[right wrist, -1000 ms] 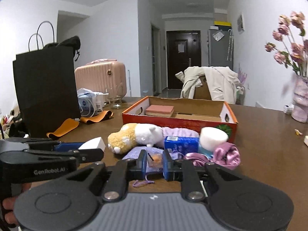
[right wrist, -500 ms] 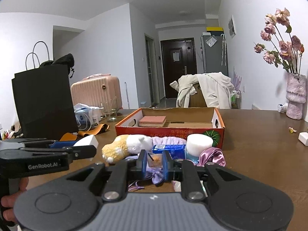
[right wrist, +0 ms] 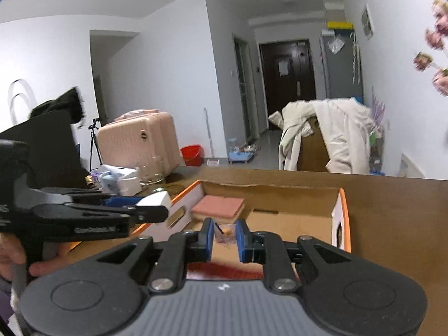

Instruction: Organize soft objects

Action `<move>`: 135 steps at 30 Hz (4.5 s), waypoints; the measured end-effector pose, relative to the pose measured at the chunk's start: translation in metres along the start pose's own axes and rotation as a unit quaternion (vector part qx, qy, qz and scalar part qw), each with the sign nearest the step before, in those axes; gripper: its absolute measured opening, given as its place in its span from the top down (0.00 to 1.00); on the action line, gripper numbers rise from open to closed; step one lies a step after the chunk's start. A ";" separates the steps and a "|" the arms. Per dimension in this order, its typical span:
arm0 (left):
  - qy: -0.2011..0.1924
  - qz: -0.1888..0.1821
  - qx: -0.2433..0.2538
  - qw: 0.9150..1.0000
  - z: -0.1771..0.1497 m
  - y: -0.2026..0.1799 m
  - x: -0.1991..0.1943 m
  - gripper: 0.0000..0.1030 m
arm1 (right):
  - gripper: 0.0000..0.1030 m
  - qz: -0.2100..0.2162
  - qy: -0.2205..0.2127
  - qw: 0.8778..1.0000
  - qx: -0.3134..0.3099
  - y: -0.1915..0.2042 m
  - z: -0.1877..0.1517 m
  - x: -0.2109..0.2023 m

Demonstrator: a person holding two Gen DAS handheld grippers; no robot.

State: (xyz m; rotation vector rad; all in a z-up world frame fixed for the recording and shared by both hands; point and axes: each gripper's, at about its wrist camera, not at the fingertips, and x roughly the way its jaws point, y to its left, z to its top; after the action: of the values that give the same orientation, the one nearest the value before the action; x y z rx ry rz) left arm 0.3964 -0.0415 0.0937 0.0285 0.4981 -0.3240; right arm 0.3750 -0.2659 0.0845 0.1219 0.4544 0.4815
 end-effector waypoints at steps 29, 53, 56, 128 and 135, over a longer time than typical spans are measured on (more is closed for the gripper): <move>0.041 0.035 0.007 0.999 0.059 0.041 0.061 0.25 | 0.37 -0.014 0.047 0.995 0.087 -0.075 0.067 0.083; -0.070 0.064 0.016 0.995 -0.163 -0.056 -0.213 0.09 | 0.24 -0.037 -0.008 0.999 0.020 0.092 -0.148 -0.159; -0.064 0.060 0.017 0.996 -0.167 -0.058 -0.213 0.09 | 0.24 -0.037 0.003 0.999 0.008 0.107 -0.162 -0.163; -0.062 -0.092 -0.076 0.991 -0.080 0.022 -0.147 0.91 | 0.78 0.014 -0.008 0.998 0.057 0.090 -0.068 -0.051; 0.005 -0.049 -0.076 0.996 -0.011 0.069 -0.022 0.91 | 0.78 0.005 0.048 0.998 0.047 0.048 0.015 0.073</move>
State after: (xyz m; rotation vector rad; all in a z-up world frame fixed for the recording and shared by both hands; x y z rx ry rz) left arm 0.3944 0.0312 0.0906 -0.1423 0.5341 -0.3807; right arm 0.4191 -0.1892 0.0795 0.1924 0.5702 0.4778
